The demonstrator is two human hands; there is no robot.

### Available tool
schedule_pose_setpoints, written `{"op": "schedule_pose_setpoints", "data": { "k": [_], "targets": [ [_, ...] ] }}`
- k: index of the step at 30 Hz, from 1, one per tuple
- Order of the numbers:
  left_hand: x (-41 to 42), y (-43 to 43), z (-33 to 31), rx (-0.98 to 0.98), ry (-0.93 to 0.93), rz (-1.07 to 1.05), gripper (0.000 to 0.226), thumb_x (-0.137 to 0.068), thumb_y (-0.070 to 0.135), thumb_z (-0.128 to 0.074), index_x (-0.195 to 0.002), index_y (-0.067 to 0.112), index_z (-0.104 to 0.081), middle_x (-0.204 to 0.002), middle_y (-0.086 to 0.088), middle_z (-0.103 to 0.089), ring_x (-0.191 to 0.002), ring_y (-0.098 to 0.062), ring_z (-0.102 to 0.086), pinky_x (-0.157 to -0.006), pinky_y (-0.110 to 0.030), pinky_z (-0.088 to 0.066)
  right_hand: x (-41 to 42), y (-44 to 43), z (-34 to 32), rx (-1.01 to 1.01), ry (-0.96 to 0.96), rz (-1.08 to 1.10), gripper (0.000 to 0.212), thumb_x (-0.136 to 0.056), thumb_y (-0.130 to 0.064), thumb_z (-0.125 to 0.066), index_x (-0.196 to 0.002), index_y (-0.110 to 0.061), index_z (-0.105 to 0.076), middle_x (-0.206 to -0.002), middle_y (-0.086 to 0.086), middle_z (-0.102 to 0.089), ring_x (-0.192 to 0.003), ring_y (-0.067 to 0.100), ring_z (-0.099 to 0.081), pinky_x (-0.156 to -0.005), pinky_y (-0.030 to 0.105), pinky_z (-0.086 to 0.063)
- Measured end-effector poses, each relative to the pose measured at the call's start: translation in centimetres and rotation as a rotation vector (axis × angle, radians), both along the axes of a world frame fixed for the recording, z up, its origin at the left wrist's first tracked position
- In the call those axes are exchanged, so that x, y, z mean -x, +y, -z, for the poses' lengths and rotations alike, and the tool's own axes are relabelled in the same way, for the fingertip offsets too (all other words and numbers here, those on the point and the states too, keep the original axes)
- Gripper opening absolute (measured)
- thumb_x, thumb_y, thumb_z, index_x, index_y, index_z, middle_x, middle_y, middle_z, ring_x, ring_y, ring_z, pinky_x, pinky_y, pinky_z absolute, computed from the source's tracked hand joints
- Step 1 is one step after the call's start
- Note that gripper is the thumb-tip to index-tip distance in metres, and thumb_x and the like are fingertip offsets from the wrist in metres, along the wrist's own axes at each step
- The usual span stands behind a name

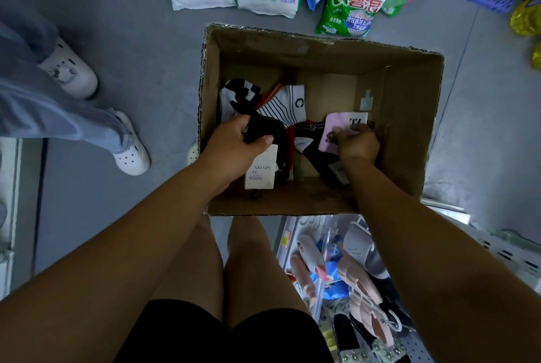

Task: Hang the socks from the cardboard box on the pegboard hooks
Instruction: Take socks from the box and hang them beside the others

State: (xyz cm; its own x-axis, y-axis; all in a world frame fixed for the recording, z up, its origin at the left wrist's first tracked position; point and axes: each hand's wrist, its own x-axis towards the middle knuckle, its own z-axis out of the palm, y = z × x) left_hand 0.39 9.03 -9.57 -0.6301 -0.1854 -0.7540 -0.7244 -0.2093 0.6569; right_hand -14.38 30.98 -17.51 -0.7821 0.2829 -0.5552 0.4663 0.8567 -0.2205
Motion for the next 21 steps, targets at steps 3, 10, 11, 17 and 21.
{"op": "schedule_pose_setpoints", "data": {
  "k": [3,10,11,17,21],
  "targets": [
    [0.0,0.2,0.4,0.016,0.000,0.000,0.042,-0.097,0.028,-0.066,-0.138,0.025,-0.056,-0.119,0.012,-0.064,-0.103,0.000,-0.059,-0.075,-0.022,-0.049,-0.5,0.0,0.6,-0.014,-0.038,-0.095,0.032,-0.091,-0.042,-0.070,-0.106,-0.014,-0.065,-0.122,0.012,-0.067,-0.117,0.034,-0.061,-0.087,0.032,-0.045],
    [-0.3,0.6,1.1,0.013,0.036,-0.043,0.034,-0.098,0.026,-0.066,-0.131,0.028,-0.060,-0.114,0.017,-0.066,-0.103,0.003,-0.061,-0.076,-0.015,-0.049,0.1,-1.1,1.8,-0.032,-0.160,-0.135,0.041,-0.088,-0.042,-0.074,-0.108,-0.007,-0.066,-0.113,0.014,-0.067,-0.113,0.032,-0.061,-0.088,0.029,-0.043],
    [-0.3,0.5,1.1,0.017,0.039,-0.046,0.031,-0.098,0.026,-0.066,-0.128,0.030,-0.061,-0.110,0.020,-0.066,-0.098,0.008,-0.061,-0.071,-0.011,-0.049,0.2,-1.1,1.7,0.004,-0.162,-0.097,0.040,-0.088,-0.038,-0.075,-0.110,-0.005,-0.067,-0.115,0.013,-0.068,-0.111,0.030,-0.061,-0.085,0.024,-0.040],
    [-0.2,0.2,-1.1,0.002,0.041,-0.100,0.017,-0.099,0.026,-0.065,-0.112,0.035,-0.061,-0.102,0.013,-0.070,-0.085,0.003,-0.068,-0.054,-0.009,-0.050,-1.2,-1.4,-3.7,0.355,-0.087,0.164,0.018,-0.091,-0.028,-0.073,-0.098,-0.011,-0.072,-0.096,0.006,-0.074,-0.083,0.016,-0.067,-0.069,0.022,-0.050],
    [0.3,0.2,-4.2,0.011,0.039,-0.130,0.010,-0.100,0.031,-0.062,-0.110,0.035,-0.062,-0.097,0.006,-0.073,-0.080,-0.006,-0.072,-0.053,-0.014,-0.050,-2.9,-1.3,-11.2,0.652,-0.015,0.250,0.017,-0.094,-0.021,-0.070,-0.101,-0.006,-0.074,-0.079,0.002,-0.071,-0.062,0.003,-0.066,-0.056,0.014,-0.052]
  ]
}}
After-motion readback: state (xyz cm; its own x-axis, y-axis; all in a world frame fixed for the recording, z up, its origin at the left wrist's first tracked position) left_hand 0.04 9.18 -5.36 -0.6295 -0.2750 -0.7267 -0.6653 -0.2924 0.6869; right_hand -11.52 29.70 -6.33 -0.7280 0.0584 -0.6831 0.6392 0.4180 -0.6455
